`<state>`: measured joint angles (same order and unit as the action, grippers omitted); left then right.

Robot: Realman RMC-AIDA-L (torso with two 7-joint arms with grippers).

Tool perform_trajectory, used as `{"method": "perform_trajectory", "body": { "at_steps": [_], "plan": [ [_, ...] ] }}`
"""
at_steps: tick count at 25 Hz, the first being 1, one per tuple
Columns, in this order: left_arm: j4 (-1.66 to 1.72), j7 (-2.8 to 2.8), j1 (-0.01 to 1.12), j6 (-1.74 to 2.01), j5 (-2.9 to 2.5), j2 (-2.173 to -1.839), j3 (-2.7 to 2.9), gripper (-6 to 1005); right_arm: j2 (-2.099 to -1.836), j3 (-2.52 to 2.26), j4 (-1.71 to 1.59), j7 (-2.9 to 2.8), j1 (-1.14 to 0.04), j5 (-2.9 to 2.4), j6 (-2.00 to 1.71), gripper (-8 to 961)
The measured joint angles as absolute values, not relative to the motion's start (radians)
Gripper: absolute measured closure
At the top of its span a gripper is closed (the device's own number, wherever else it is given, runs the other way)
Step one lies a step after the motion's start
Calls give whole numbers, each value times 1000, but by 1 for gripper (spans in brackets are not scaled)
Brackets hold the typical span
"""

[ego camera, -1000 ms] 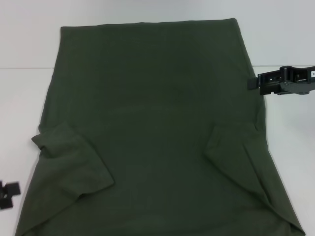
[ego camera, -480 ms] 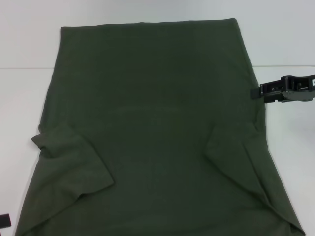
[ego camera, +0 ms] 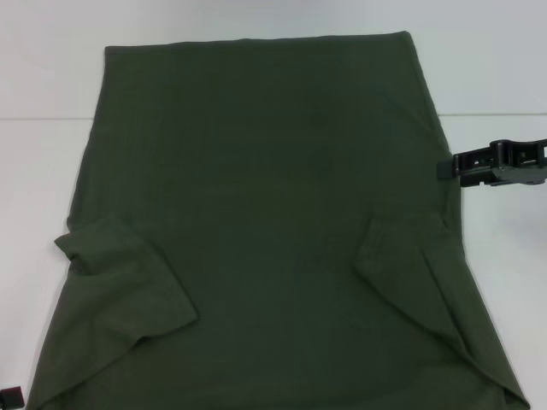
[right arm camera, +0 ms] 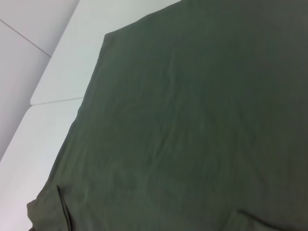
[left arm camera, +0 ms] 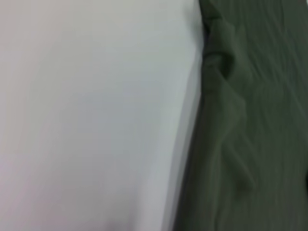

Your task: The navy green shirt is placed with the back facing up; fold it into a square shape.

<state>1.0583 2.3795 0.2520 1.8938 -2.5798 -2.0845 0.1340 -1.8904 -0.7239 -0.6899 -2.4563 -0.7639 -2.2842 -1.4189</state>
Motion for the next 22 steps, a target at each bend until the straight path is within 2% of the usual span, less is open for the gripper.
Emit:
{"method": "perform_trajectory", "body": {
  "at_steps": [22],
  "plan": [
    [1009,2391,270,1810,-2612,-2090,186,404,-1891,-716,-692,-2456,-759,-2284,-1419,360]
  ]
}}
